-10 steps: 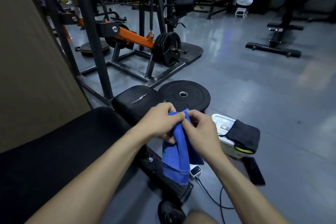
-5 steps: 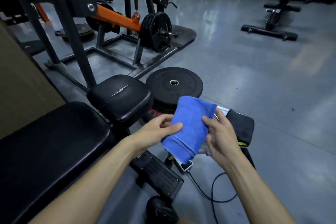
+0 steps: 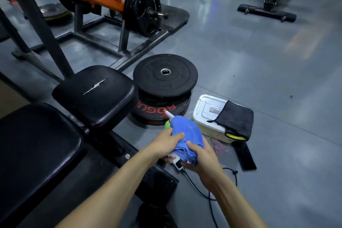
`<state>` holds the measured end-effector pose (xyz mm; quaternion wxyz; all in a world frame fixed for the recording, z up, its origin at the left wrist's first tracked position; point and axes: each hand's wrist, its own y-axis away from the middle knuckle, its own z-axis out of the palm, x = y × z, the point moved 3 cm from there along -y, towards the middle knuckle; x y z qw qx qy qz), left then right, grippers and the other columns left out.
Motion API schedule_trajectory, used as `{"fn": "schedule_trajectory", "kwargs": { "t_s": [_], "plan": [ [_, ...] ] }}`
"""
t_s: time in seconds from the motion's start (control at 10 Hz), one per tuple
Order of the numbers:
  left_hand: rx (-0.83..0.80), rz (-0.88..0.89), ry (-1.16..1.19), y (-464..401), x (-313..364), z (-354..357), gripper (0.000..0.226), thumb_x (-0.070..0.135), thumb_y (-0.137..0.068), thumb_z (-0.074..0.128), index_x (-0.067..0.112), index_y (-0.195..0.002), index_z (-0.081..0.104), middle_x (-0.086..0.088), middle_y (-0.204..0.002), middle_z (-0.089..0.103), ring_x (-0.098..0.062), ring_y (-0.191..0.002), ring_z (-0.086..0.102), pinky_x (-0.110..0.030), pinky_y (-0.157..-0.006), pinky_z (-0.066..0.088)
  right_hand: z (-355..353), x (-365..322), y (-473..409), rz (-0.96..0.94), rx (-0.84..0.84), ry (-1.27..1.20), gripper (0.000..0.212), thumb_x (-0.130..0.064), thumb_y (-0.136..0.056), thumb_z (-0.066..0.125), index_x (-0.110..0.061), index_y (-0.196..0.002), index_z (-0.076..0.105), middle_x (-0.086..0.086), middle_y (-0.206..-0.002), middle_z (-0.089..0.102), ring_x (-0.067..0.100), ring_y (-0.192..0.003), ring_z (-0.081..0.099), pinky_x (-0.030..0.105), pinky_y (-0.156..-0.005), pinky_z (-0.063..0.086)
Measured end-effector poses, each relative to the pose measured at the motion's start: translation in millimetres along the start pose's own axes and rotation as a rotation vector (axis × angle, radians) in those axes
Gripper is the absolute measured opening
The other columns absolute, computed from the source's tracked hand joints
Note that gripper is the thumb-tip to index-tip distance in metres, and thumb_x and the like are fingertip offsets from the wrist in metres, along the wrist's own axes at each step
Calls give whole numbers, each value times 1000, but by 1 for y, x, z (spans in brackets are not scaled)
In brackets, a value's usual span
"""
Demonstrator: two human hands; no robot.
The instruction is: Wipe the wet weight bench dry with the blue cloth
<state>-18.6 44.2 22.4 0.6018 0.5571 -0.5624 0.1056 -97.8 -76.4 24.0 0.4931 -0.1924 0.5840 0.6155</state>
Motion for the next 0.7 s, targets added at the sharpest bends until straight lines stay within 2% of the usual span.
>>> {"fn": "schedule_trajectory", "kwargs": {
  "t_s": [0.1, 0.2, 0.3, 0.4, 0.5, 0.6, 0.7],
  "plan": [
    [-42, -21, -55, -14, -8, 2, 37, 46, -96, 49, 14, -103, 66, -6, -74, 73, -21, -51, 62, -34, -50, 54, -6, 7, -7, 125, -6, 5, 20, -31, -101, 57, -20, -115, 66, 13, -96, 77, 26, -72, 71, 48, -75, 57],
    [-201, -83, -40, -25, -16, 9, 53, 60, -95, 45, 13, -109, 63, -17, -78, 75, -31, -55, 62, -34, -54, 54, -24, 14, -29, 89, 123, -5, 24, -16, -99, 56, -18, -121, 65, 16, -103, 75, 25, -75, 71, 41, -68, 57],
    [-178, -78, -42, -31, -19, 5, 35, 44, -104, 41, 15, -116, 56, -8, -61, 68, -18, -36, 48, -22, -43, 45, -45, 0, -64, -7, 194, -26, 30, -9, -99, 54, -23, -124, 63, 14, -106, 73, 19, -70, 68, 32, -57, 55],
    [-127, -27, -11, -38, -30, -10, 24, 35, -103, 45, 22, -117, 60, -3, -59, 68, -16, -38, 48, -31, -55, 45, -60, -34, -101, -92, 225, -97, 36, -7, -101, 51, -25, -132, 59, 13, -108, 69, 19, -68, 62, 26, -49, 47],
    [-112, -7, 1, -34, -39, -25, 22, 32, -103, 48, 26, -117, 64, -2, -61, 69, -15, -45, 51, -31, -58, 44, -68, -66, -130, -147, 224, -172, 28, -16, -103, 53, -37, -120, 62, 4, -108, 67, 19, -75, 61, 28, -59, 50],
    [-81, 10, 1, -27, -42, -40, 20, 28, -103, 48, 26, -113, 66, -1, -62, 69, -14, -48, 51, -28, -55, 47, -77, -69, -146, 0, 259, -103, 40, -21, -100, 59, -44, -131, 48, 7, -116, 64, 19, -74, 62, 28, -60, 54],
    [-70, 25, 20, -19, -46, -50, 18, 24, -103, 49, 25, -111, 65, -2, -61, 69, -13, -45, 51, -27, -54, 47, -93, -46, -144, 128, 389, -103, 82, -11, -97, 59, -42, -156, 12, 14, -134, 55, 17, -66, 62, 21, -45, 52]
  ]
}}
